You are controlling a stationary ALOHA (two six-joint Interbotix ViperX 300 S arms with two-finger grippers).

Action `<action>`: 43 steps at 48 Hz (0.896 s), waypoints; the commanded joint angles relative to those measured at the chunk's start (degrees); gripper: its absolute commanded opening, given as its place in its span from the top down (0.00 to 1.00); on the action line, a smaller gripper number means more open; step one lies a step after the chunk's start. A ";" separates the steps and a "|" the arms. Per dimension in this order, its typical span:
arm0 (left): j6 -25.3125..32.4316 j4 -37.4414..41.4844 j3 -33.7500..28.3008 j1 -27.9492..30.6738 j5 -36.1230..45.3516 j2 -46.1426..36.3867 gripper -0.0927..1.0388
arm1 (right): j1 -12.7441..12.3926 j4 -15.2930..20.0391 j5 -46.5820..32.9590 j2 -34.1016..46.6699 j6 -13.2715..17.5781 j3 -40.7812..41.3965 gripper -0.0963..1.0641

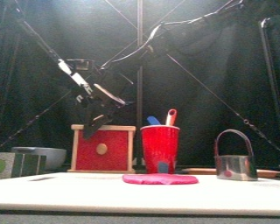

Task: Get the cutter from the drawer then cut the dough then place the extra dough in the bowl
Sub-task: Cut the dough

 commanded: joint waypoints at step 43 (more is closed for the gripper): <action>-4.75 -17.75 30.23 -47.20 -49.92 -27.25 0.71 | 9.76 20.92 6.15 -37.44 0.35 32.96 0.51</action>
